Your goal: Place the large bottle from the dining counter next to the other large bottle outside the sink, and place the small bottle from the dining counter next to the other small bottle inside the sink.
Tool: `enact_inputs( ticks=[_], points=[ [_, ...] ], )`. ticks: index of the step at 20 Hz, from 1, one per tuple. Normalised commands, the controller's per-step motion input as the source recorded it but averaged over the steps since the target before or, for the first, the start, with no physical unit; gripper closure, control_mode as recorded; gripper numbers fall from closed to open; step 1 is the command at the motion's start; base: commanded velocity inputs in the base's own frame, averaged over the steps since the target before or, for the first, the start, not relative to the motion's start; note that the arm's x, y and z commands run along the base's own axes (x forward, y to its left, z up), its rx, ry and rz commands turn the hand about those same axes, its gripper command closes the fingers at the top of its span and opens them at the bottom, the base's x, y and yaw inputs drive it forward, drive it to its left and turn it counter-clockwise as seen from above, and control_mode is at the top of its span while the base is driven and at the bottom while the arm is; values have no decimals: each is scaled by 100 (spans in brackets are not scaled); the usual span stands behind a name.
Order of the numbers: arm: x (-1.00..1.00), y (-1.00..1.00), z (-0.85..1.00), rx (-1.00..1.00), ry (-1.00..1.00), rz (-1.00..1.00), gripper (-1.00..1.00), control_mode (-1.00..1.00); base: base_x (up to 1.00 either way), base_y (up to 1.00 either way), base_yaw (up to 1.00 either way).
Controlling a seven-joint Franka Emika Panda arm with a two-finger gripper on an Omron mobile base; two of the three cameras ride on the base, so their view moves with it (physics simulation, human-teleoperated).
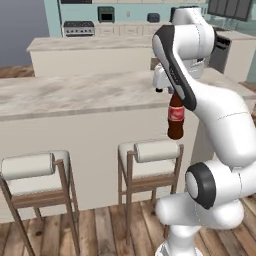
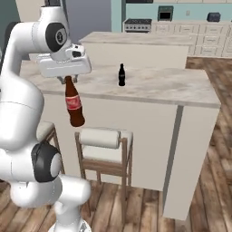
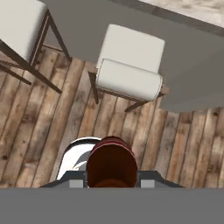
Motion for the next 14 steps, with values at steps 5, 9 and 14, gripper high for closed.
enact_inputs(
  ticks=[5,9,14],
  points=[
    [0,0,0,0,0,0,100,100,-58,-87,-1],
    [0,0,0,0,0,0,100,100,0,-100,-11],
    [0,0,0,0,0,0,100,100,14,-100,-10]
  ],
)
